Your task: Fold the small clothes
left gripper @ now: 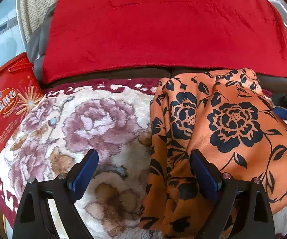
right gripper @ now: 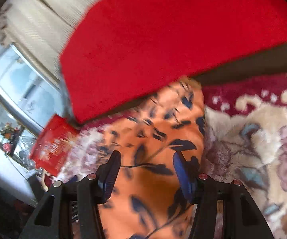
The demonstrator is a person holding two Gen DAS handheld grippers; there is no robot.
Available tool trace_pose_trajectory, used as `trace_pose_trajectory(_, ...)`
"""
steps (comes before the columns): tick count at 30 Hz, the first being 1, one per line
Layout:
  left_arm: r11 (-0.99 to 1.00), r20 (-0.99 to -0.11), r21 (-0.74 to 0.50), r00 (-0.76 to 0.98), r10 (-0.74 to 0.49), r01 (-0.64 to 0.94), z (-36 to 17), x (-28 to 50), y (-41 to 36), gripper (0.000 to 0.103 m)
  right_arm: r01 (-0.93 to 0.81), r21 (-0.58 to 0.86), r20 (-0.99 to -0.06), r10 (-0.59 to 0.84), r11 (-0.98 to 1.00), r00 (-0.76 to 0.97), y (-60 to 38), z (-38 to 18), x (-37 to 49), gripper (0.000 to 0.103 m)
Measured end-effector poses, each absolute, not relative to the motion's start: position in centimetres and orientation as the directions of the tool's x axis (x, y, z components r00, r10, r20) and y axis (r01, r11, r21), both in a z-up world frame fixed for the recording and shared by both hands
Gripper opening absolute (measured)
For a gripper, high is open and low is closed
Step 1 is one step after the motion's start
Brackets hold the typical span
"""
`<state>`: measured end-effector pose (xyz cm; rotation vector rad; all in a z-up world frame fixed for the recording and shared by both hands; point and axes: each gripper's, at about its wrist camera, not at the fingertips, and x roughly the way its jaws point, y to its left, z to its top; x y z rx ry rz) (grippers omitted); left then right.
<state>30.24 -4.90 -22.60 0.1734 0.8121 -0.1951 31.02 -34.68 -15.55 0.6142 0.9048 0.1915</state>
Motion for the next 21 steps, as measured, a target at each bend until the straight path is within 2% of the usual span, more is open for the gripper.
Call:
trace_pose_trajectory(5,0.97,-0.741,0.072,0.664,-0.105,0.234,-22.9,30.7,-4.9,0.094,0.093,0.545,-0.695,0.387,0.833,0.606,-33.9,-16.3,31.7,0.058)
trace_pose_trajectory(13,0.973,-0.729,0.067,0.677,-0.104,0.221,-22.3,29.4,-4.4,0.094,0.029,0.62,-0.597,0.448,0.784,0.665,-33.5,-13.0,26.4,0.058)
trace_pose_trajectory(17,0.971,-0.726,0.071,0.679,-0.105,0.226,-22.4,29.1,-4.2,0.094,0.016,0.603,-0.604,0.443,0.798,0.663,-32.1,-12.4,23.8,0.061)
trace_pose_trajectory(18,0.971,-0.73,0.073,0.676,-0.104,0.229,-22.5,29.2,-4.2,0.094,0.022,0.606,-0.611,0.447,0.795,0.653,-32.1,-12.8,23.3,0.064)
trace_pose_trajectory(21,0.971,-0.74,0.063,0.664,-0.11,0.232,-22.7,29.5,-4.3,0.094,0.043,0.582,-0.658,0.439,0.812,0.612,-31.4,-14.9,23.2,0.064)
